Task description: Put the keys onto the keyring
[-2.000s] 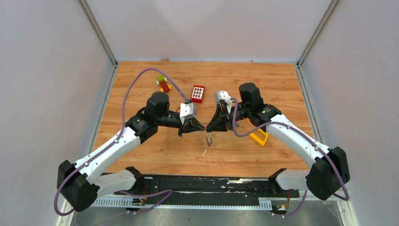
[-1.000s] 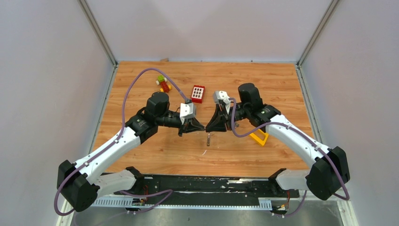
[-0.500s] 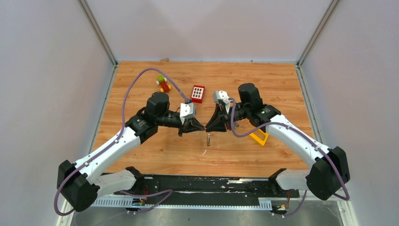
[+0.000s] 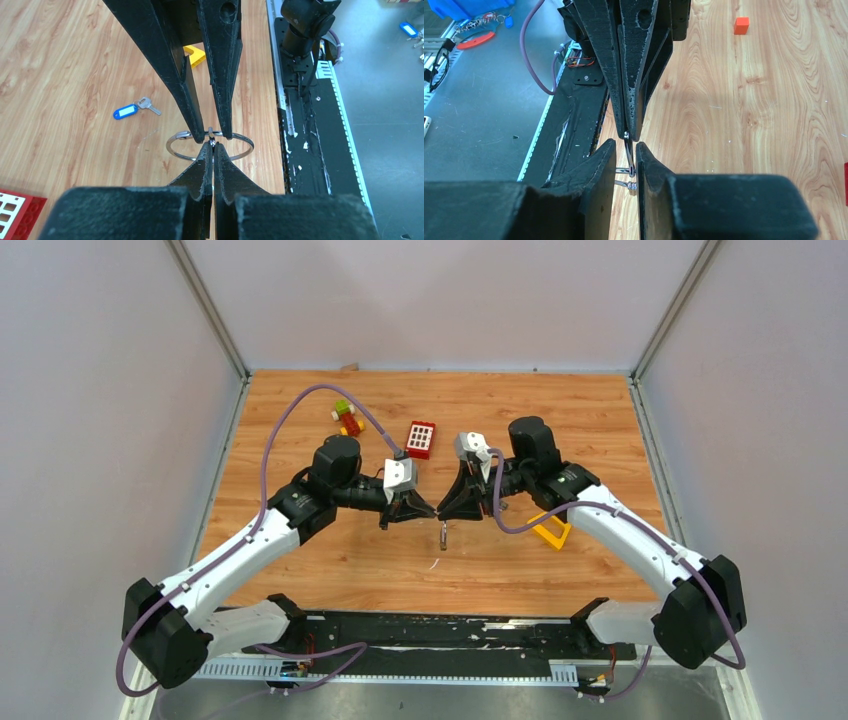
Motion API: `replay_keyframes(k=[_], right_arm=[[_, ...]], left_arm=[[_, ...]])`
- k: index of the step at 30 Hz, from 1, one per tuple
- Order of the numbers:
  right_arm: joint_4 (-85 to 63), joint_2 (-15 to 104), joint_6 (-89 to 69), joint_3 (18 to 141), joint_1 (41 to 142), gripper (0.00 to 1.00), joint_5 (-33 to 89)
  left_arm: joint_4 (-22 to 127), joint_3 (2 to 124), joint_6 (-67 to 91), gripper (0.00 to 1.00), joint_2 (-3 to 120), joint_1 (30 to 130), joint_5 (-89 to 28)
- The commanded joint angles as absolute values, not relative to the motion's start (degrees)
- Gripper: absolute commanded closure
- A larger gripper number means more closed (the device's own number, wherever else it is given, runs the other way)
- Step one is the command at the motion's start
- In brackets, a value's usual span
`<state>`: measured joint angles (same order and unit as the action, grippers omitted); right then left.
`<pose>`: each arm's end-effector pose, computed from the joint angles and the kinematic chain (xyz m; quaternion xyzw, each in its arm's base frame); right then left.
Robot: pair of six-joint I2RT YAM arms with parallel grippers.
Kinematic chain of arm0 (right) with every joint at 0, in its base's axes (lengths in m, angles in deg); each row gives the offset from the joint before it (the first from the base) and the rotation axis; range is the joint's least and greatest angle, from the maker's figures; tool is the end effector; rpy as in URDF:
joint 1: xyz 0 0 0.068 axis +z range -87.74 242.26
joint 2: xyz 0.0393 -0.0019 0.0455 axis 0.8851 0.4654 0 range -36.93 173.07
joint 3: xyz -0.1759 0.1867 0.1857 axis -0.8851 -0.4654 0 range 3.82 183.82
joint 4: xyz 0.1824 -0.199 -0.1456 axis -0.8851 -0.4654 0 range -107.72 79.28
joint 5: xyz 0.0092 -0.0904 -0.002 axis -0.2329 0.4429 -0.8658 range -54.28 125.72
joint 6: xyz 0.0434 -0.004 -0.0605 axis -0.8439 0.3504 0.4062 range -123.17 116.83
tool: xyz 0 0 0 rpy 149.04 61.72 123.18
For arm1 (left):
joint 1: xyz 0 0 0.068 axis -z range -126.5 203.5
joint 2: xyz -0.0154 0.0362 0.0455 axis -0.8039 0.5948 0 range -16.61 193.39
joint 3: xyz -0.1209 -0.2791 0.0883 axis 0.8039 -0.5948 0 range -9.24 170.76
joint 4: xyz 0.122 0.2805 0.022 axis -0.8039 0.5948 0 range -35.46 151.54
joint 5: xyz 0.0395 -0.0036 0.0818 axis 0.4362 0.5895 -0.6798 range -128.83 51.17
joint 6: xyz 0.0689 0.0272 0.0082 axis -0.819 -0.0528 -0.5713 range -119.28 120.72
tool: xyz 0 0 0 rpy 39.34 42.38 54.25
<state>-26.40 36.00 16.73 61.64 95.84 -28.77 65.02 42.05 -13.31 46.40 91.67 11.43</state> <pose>0.2305 0.2209 0.3390 -0.5662 0.5381 0.5103 0.3597 0.1935 -0.2133 0.3452 0.5432 0.5706 -0.4503 0.4201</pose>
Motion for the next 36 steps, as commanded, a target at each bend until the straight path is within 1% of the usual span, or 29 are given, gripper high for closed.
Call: replay_keyframes(k=[1, 11, 28, 32, 36], right_arm=[[-25.7, 35.1, 17.9, 64.1, 96.1, 0.79, -28.9], [-26.2, 36.2, 18.2, 64.1, 96.1, 0.79, -28.7], [-26.4, 36.5, 18.2, 64.2, 96.2, 0.82, -29.0], [-26.3, 36.5, 18.2, 64.2, 96.3, 0.86, -29.3], [-26.3, 36.4, 18.1, 64.2, 96.3, 0.95, -29.3]], left_arm=[[63.7, 42.5, -13.2, 1.0, 46.2, 91.9, 11.8], [63.4, 42.4, -13.1, 1.0, 46.0, 91.9, 12.0], [63.2, 42.4, -12.7, 1.0, 46.1, 91.9, 11.9], [63.1, 42.4, -12.7, 1.0, 46.1, 91.9, 11.9], [63.0, 42.4, -12.7, 1.0, 46.2, 91.9, 11.9]])
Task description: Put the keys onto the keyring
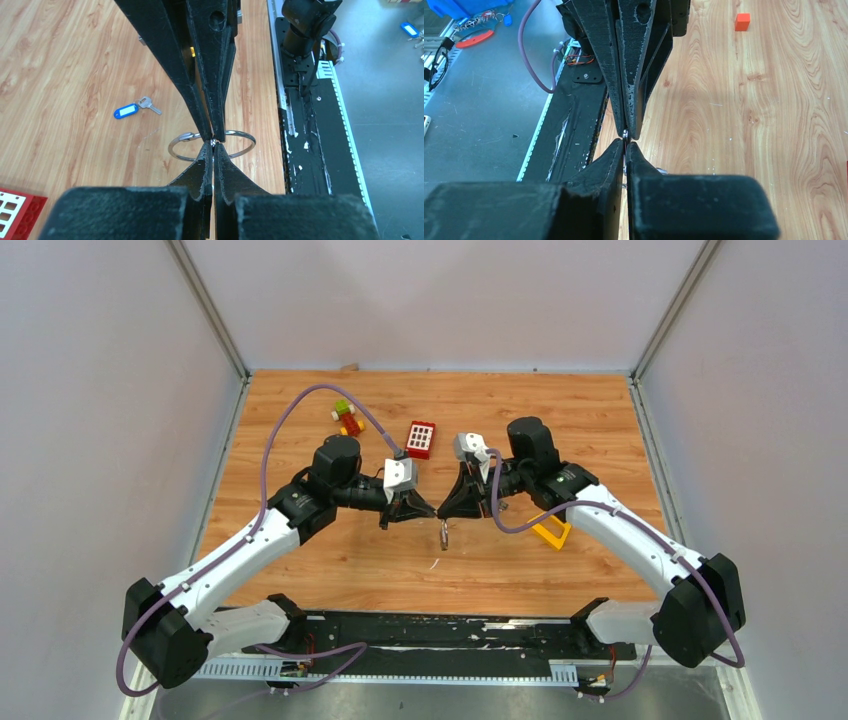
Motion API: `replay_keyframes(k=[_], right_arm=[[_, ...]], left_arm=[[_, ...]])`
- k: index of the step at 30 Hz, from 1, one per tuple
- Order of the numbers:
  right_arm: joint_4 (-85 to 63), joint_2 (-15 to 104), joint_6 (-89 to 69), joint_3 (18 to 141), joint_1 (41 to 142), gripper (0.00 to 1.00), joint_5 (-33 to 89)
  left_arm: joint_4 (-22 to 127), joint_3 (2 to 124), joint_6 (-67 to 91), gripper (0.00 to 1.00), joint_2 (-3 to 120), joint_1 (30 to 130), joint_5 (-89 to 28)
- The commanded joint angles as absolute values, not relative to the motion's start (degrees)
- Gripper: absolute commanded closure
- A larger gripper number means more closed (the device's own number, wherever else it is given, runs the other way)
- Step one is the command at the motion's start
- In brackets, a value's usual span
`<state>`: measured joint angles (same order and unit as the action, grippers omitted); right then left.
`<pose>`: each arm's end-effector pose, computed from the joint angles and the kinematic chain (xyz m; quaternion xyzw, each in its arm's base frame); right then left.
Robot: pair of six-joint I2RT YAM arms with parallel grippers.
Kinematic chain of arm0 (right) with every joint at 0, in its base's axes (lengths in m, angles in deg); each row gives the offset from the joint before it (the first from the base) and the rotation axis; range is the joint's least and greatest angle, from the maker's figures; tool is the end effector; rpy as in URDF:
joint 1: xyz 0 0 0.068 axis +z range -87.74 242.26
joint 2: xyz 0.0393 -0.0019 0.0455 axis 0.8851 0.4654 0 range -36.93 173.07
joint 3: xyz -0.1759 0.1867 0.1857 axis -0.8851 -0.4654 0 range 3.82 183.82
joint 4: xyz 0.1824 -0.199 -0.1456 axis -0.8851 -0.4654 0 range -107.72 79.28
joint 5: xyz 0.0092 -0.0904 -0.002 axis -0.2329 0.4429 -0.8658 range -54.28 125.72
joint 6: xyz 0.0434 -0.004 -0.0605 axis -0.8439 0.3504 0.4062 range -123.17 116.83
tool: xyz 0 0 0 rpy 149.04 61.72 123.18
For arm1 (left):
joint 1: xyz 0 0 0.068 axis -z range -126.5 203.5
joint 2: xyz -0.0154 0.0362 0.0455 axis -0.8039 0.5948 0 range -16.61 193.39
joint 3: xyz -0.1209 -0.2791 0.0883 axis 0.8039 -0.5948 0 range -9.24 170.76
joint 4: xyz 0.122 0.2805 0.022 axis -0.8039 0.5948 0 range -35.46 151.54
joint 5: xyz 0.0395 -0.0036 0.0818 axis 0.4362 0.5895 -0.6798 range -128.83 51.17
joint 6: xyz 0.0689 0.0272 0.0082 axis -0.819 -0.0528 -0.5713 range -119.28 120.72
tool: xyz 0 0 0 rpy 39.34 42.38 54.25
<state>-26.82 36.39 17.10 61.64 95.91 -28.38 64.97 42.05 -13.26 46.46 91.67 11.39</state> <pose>0.2316 0.2218 0.3361 -0.5662 0.5421 0.5082 0.3568 0.1938 -0.2135 0.3450 0.5429 0.5711 -0.4503 0.4199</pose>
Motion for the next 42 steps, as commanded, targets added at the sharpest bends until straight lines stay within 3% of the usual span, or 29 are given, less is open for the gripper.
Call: replay_keyframes(k=[1, 19, 34, 42], right_arm=[[-26.2, 36.3, 18.2, 64.2, 96.3, 0.96, -29.4], [-24.6, 34.3, 18.3, 63.0, 96.3, 1.0, -26.6], [-25.2, 33.1, 20.0, 62.8, 96.0, 1.0, -26.6], [-25.5, 32.4, 20.6, 62.7, 95.5, 1.0, -27.2]], left_arm=[[63.0, 42.3, -12.7, 1.0, 46.2, 91.9, 11.9], [60.7, 42.4, -9.9, 0.99, 45.8, 91.9, 10.1], [63.6, 43.2, -12.5, 0.62, 44.0, 91.9, 10.0], [67.6, 44.0, -17.9, 0.5, 41.9, 91.8, 8.4]])
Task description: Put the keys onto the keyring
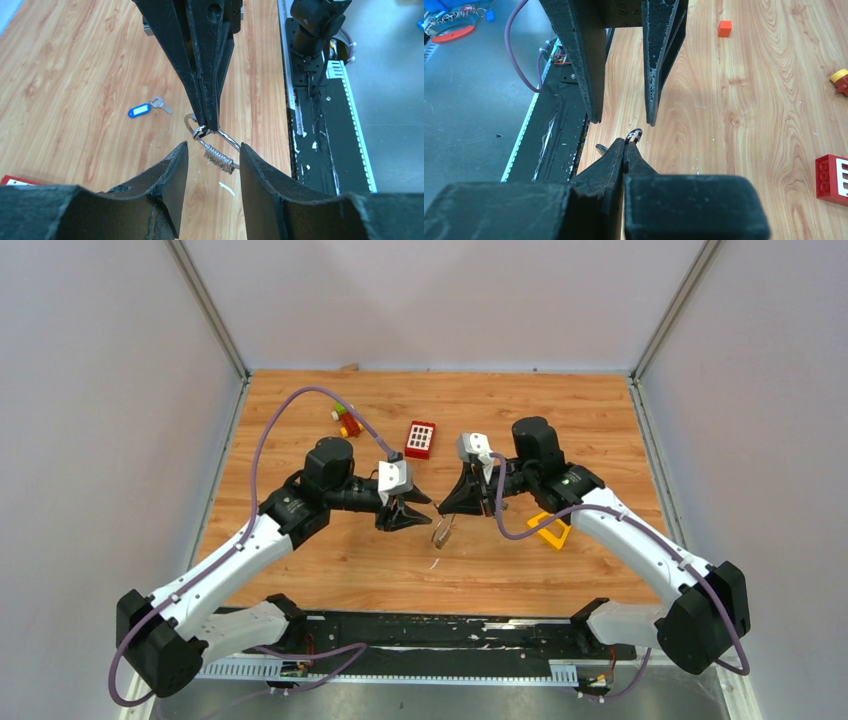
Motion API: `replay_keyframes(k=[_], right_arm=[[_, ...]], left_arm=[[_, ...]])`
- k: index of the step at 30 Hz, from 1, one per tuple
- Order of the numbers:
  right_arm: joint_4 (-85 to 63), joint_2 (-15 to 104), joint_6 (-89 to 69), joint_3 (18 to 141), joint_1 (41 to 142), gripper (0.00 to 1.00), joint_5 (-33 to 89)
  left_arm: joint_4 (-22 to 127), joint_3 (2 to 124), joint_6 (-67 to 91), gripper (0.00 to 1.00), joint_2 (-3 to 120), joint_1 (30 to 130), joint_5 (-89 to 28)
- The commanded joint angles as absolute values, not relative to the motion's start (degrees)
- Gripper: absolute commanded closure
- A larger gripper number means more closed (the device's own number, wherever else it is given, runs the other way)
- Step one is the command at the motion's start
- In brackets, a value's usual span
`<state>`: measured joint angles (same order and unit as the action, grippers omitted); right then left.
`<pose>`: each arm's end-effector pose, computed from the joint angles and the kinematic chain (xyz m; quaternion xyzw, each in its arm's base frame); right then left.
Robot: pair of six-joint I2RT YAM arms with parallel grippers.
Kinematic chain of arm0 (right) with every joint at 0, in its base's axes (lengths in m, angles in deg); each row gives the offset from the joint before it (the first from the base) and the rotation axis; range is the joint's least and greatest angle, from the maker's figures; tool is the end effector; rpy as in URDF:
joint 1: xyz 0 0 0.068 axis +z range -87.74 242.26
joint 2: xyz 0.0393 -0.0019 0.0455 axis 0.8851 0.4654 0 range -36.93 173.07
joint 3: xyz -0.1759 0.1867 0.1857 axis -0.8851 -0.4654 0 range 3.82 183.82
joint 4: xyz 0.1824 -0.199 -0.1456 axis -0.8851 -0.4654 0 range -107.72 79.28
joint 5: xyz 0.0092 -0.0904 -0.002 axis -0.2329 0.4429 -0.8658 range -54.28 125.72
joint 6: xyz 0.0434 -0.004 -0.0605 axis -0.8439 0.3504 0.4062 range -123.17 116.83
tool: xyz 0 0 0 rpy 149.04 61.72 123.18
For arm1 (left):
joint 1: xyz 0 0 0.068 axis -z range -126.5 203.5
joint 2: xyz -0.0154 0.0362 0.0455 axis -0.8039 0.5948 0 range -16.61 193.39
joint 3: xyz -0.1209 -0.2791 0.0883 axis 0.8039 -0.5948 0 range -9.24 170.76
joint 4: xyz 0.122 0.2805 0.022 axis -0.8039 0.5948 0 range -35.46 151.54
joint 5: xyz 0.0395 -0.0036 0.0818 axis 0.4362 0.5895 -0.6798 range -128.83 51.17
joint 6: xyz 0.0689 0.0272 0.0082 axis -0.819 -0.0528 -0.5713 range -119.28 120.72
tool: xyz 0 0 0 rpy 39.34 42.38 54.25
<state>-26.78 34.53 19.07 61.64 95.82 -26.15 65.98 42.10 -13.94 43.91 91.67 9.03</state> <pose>0.2280 0.2175 0.3446 -0.5752 0.5347 0.4848 0.3850 0.1874 -0.2063 0.3543 0.5410 0.5704 -0.4326 0.4413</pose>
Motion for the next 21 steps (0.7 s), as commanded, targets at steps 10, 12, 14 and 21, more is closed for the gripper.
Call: replay_keyframes(k=[10, 12, 14, 21], right_arm=[[-25.8, 32.2, 21.4, 62.5, 95.3, 1.0, -30.6], [-26.2, 32.4, 21.6, 62.7, 95.3, 1.0, -31.4], [-26.6, 32.6, 22.0, 62.8, 95.3, 1.0, -32.1], [-27.0, 32.8, 22.4, 62.8, 95.2, 1.0, -33.0]], left_arm=[[69.7, 47.9, -25.9, 0.5, 45.8, 91.8, 6.1], [71.1, 49.2, -29.1, 0.5, 47.0, 91.9, 8.2], [73.5, 50.8, -33.2, 0.5, 48.7, 91.8, 10.8], [83.5, 55.2, -44.3, 0.57, 52.6, 91.8, 17.3]])
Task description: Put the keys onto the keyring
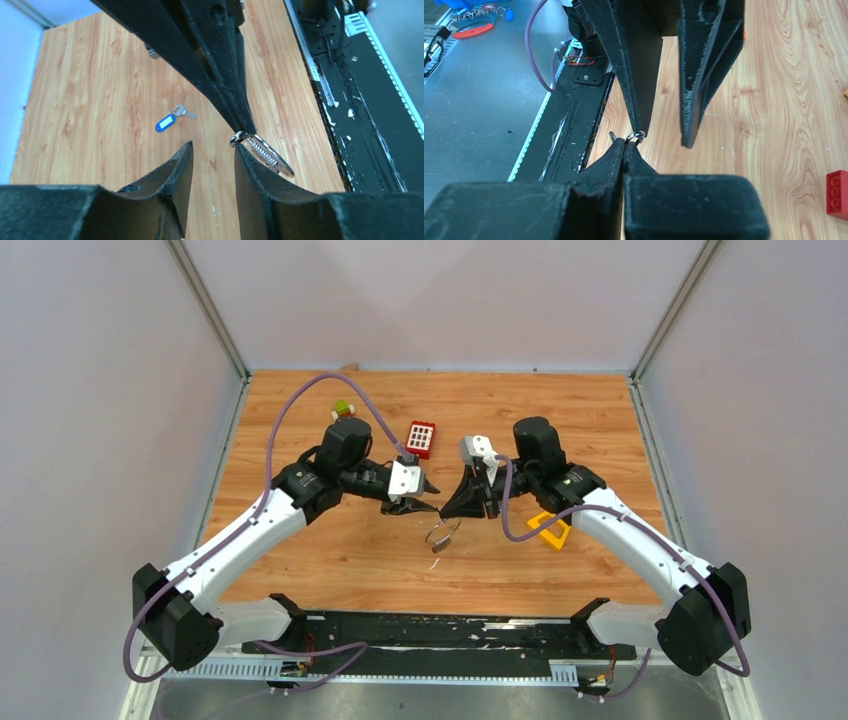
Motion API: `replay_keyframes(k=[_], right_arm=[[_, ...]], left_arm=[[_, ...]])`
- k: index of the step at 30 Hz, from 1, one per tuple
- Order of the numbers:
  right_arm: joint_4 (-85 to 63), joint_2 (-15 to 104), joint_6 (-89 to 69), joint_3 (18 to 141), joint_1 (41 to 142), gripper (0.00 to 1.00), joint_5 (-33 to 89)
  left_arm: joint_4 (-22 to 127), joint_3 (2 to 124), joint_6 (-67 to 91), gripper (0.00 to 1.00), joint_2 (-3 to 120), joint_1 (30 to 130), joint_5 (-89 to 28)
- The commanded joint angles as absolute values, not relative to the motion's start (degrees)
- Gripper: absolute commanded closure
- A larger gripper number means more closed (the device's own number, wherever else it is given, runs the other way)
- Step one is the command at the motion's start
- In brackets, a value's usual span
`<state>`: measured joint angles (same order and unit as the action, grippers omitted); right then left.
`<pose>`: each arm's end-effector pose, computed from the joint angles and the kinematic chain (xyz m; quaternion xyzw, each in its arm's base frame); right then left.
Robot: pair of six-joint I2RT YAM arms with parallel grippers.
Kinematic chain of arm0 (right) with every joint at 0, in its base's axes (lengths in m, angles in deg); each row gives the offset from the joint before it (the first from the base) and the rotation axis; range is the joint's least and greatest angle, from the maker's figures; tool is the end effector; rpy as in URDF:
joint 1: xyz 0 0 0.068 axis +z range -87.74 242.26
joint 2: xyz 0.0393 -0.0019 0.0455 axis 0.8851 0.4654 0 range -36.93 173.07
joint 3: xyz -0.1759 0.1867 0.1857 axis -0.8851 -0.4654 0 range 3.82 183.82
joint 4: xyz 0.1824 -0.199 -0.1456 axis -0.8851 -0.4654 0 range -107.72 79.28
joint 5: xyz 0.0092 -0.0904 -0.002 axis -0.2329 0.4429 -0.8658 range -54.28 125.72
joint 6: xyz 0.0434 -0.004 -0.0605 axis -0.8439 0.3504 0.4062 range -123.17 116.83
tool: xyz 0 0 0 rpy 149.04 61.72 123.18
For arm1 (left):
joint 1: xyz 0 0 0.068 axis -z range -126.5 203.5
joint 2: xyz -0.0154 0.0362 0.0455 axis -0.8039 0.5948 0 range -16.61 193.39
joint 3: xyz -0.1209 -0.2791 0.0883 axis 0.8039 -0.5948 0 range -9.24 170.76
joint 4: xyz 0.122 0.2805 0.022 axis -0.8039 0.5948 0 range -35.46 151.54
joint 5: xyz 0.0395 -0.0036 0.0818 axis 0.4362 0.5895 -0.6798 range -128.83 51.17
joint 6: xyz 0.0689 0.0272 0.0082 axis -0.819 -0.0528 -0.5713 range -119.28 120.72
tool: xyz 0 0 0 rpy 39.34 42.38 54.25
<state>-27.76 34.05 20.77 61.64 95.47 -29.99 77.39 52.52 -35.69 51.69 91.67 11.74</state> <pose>0.2232 0.2143 0.3474 -0.5858 0.5102 0.5026 0.3795 0.2078 -0.2249 0.3712 0.6444 0.4905 -0.3758 0.4505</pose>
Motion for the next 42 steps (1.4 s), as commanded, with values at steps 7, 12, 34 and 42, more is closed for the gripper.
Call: replay_keyframes(k=[7, 12, 34, 42], right_arm=[[-27.0, 33.1, 22.4, 62.9, 95.3, 1.0, -32.8], [-27.1, 33.3, 22.3, 63.0, 95.2, 1.0, -32.7], [-27.2, 33.7, 22.4, 63.0, 95.3, 1.0, -32.7], [-27.3, 34.0, 22.5, 63.1, 95.2, 1.0, -31.1]], left_arm=[[83.7, 54.9, -45.2, 0.71, 52.4, 91.8, 19.6], [83.1, 54.6, -45.0, 0.71, 52.5, 91.9, 20.0], [79.5, 54.3, -43.0, 0.82, 54.1, 92.5, 20.6], [80.2, 53.8, -42.3, 0.95, 53.1, 92.5, 20.0]])
